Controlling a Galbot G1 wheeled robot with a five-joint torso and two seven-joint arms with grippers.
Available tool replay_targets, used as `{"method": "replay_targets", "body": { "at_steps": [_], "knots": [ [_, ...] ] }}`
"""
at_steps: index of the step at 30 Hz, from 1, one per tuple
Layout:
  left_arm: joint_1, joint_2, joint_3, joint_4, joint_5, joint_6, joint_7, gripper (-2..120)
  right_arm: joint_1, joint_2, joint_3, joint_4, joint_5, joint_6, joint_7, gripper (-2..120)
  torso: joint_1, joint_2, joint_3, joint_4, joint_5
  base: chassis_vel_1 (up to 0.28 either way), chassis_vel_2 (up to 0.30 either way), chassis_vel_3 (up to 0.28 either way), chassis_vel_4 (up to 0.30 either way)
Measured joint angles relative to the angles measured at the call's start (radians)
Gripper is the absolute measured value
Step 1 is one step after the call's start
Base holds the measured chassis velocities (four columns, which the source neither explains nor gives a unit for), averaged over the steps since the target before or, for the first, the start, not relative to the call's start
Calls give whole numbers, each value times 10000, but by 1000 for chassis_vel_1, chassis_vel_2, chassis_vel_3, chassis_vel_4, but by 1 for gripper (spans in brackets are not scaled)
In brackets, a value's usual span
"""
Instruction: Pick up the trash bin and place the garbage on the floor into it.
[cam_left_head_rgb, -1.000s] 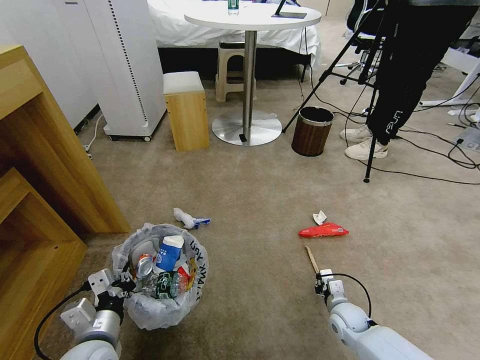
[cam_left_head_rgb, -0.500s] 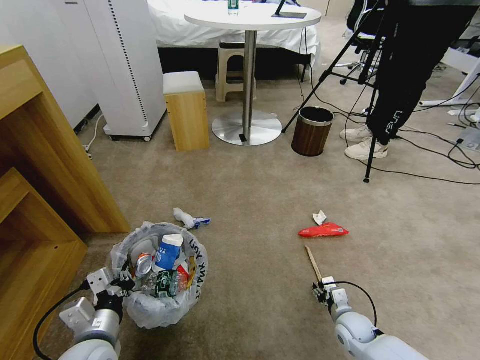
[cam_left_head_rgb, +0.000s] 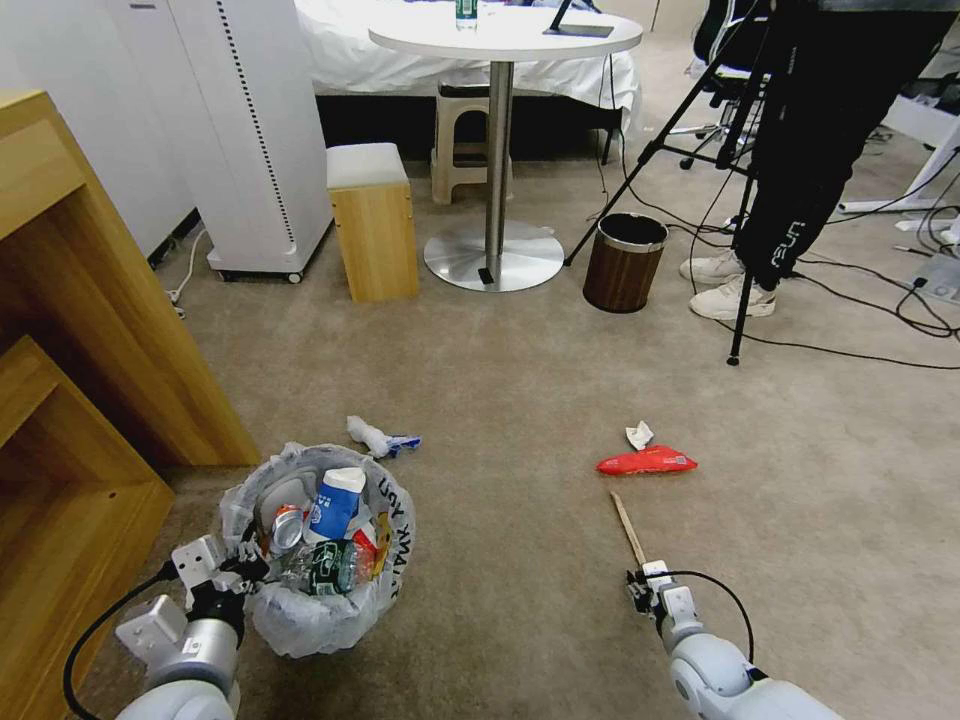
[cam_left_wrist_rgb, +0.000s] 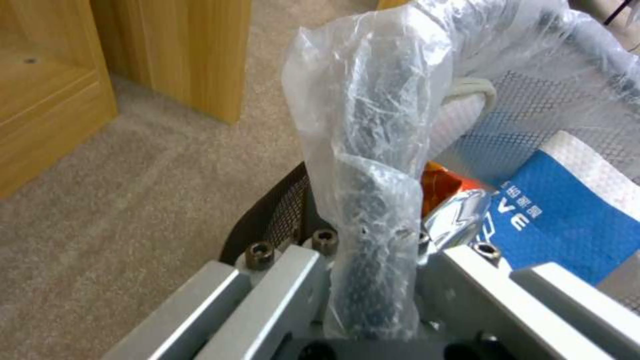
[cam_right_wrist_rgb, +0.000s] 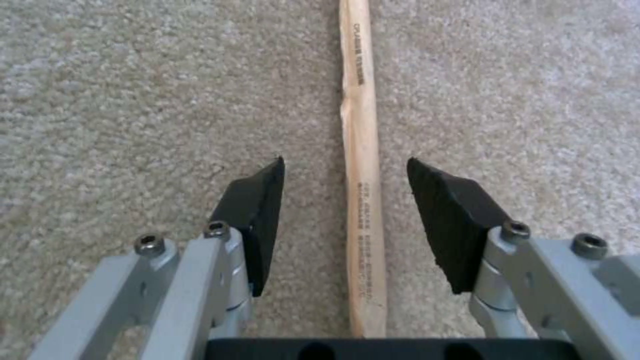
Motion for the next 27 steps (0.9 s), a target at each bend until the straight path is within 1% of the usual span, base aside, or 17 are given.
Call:
{"method": "replay_targets", "body": {
  "at_steps": [18, 27],
  "knots": [
    [-17, -20, 7, -12, 11, -5, 0, 1, -439, -103, 149, 65, -222, 86, -23, 50, 0, 0, 0, 0, 0, 0, 0, 0, 0],
    [-19, 1, 36, -12, 13, -39, 0, 1, -565, -92, 220, -131, -356, 197, -5, 40, 0, 0, -1, 1, -2, 0, 0, 0, 0]
  ]
}}
